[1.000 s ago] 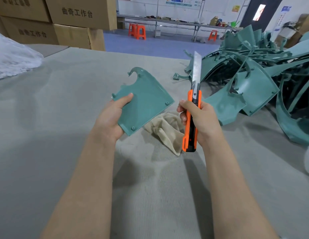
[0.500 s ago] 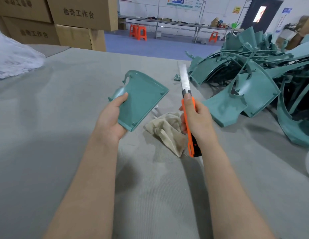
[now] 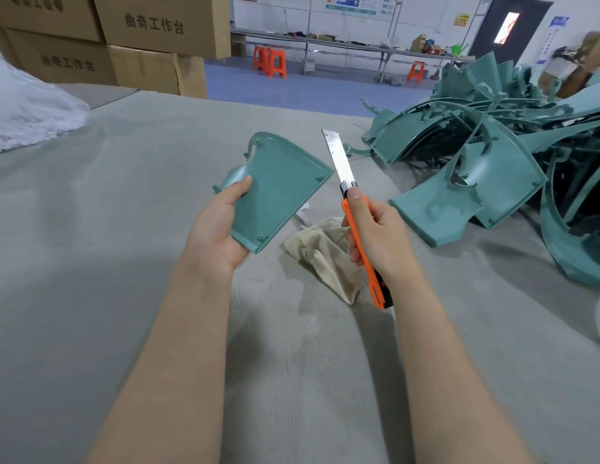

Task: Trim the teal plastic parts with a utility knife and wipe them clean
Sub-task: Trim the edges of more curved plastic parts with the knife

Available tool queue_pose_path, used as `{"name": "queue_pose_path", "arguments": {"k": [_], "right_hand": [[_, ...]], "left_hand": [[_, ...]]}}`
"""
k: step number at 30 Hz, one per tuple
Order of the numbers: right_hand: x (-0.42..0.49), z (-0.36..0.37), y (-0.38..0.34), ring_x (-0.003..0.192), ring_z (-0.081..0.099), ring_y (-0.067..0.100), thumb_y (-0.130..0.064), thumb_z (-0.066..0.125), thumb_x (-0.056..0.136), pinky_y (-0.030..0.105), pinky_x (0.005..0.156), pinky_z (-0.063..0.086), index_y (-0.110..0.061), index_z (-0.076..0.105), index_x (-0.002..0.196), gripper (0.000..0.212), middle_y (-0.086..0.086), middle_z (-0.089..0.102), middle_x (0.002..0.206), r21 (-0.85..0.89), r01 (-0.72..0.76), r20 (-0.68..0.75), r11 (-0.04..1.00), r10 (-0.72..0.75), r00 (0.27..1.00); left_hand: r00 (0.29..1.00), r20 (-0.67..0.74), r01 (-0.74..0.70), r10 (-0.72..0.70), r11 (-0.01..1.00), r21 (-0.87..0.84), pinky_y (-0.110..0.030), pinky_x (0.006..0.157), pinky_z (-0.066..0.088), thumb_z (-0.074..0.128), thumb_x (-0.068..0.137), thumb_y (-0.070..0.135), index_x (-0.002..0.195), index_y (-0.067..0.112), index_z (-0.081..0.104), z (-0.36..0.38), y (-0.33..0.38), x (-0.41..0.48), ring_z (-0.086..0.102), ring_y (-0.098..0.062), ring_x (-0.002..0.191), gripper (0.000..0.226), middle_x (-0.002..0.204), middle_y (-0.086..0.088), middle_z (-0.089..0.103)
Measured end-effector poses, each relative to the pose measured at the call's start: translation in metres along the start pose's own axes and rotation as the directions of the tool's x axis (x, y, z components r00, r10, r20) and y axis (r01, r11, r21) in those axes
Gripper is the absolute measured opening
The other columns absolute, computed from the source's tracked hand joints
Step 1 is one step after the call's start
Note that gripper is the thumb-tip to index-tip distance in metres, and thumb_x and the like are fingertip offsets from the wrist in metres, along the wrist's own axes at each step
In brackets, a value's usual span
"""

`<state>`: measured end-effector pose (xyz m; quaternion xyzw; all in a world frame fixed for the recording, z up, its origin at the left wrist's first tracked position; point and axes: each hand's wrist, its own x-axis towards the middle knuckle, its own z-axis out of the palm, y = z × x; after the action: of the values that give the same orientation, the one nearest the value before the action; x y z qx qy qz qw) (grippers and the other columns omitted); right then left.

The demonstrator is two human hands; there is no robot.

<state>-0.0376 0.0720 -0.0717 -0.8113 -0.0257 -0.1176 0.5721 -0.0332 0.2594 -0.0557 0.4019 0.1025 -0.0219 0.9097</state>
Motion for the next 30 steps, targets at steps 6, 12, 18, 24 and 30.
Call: {"name": "queue_pose_path", "arguments": {"k": [6,12,18,24,30], "right_hand": [[-0.003,0.0,-0.003,0.042,0.046,0.015,-0.051,0.041,0.1,0.026,0.043,0.04,-0.008,0.054,0.075,0.051,0.005,0.049,0.055,0.056,-0.017,0.053,0.998,0.014,0.998],[-0.007,-0.004,-0.01,0.04,0.042,0.013,-0.052,0.039,0.1,0.022,0.04,0.039,-0.006,0.056,0.083,0.052,0.005,0.047,0.054,0.214,-0.08,0.194,0.974,0.037,0.98],[-0.007,-0.008,-0.013,0.039,0.042,0.013,-0.053,0.039,0.1,0.021,0.041,0.039,-0.006,0.056,0.082,0.054,0.005,0.049,0.053,0.261,-0.094,0.181,0.961,0.046,0.982],[-0.007,-0.004,-0.01,0.04,0.043,0.014,-0.049,0.04,0.101,0.025,0.042,0.039,-0.003,0.056,0.081,0.053,0.01,0.047,0.056,0.151,-0.011,0.109,0.989,-0.005,0.994],[-0.006,-0.004,-0.009,0.041,0.043,0.017,-0.047,0.04,0.101,0.028,0.044,0.038,-0.003,0.055,0.078,0.052,0.01,0.046,0.055,0.128,0.017,0.069,0.992,-0.026,0.997]], "left_hand": [[1.0,-0.025,0.005,-0.004,1.0,0.017,-0.023,0.045,0.053,0.057,0.095,0.017,0.094,0.008,0.065,0.0,0.001,-0.002,0.071,-0.016,0.057,0.012,0.07,-0.004,0.074],[1.0,-0.031,0.003,-0.001,0.999,0.053,-0.022,0.048,0.054,0.062,0.092,0.019,0.091,0.01,0.067,-0.004,0.002,-0.001,0.071,-0.014,0.059,0.01,0.073,-0.002,0.074],[1.0,-0.016,-0.012,0.013,0.999,0.038,-0.022,0.047,0.053,0.062,0.092,0.019,0.091,0.01,0.067,-0.003,0.003,-0.002,0.071,-0.015,0.06,0.011,0.073,-0.003,0.074],[1.0,-0.012,-0.007,0.008,0.999,0.033,-0.021,0.047,0.053,0.06,0.093,0.018,0.093,0.009,0.067,-0.002,0.004,-0.004,0.071,-0.014,0.059,0.011,0.073,-0.003,0.074],[1.0,-0.018,-0.011,0.012,0.999,0.035,-0.022,0.048,0.054,0.06,0.093,0.018,0.097,0.009,0.067,-0.001,0.004,-0.005,0.071,-0.015,0.06,0.012,0.074,-0.003,0.074]]}}
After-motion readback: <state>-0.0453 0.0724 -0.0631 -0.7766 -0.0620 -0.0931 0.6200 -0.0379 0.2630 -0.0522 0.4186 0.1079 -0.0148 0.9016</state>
